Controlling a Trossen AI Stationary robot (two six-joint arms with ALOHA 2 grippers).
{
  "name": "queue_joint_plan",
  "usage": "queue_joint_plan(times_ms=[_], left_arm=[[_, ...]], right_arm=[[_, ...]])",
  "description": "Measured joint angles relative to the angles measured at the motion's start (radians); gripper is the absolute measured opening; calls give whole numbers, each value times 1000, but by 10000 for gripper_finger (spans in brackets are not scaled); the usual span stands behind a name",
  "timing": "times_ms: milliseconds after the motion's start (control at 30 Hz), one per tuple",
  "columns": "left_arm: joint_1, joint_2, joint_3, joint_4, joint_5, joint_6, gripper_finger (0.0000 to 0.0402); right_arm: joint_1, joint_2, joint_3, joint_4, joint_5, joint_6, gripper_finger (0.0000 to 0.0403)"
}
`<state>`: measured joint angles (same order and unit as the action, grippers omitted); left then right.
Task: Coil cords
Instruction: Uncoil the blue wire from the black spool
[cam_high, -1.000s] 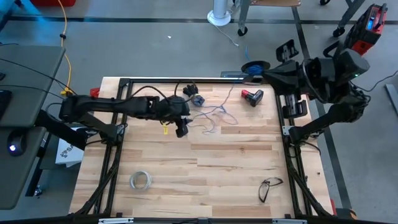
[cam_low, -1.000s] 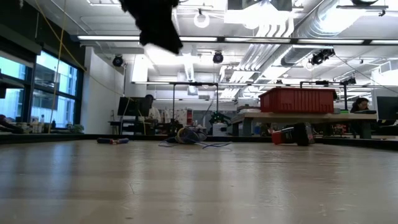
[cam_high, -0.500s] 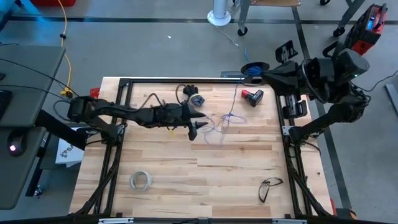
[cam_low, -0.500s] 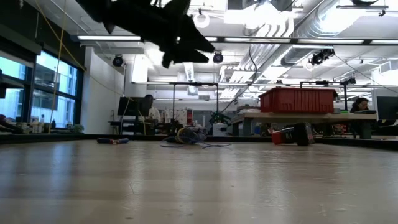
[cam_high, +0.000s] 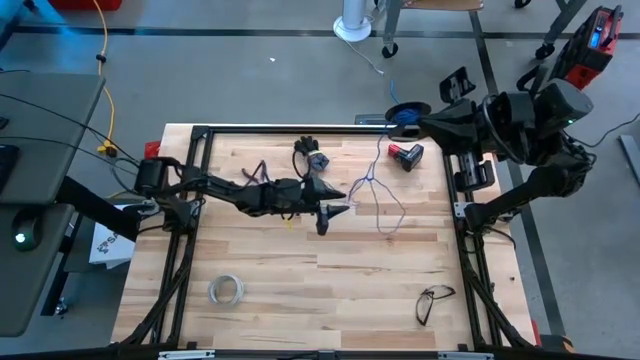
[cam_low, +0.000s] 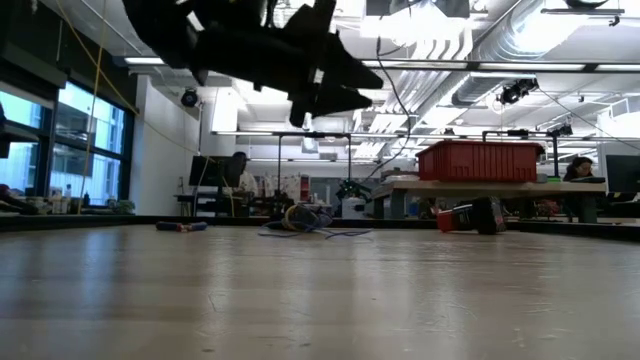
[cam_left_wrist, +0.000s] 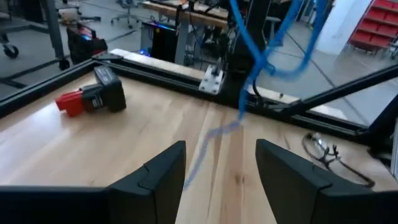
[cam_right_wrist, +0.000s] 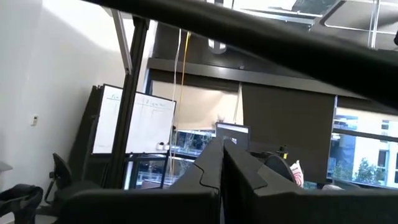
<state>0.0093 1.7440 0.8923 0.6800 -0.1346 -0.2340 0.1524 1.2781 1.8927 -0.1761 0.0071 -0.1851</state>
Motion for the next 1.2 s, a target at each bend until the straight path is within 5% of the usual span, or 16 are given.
queue_joint_plan(times_ms=[600, 1200], left_arm=[[14, 70, 169, -134, 42, 90, 179], [14, 67, 170, -105, 31, 91, 64]], right_arm=[[0, 8, 0, -7, 0, 4, 0], [0, 8, 0, -15, 0, 5, 0]])
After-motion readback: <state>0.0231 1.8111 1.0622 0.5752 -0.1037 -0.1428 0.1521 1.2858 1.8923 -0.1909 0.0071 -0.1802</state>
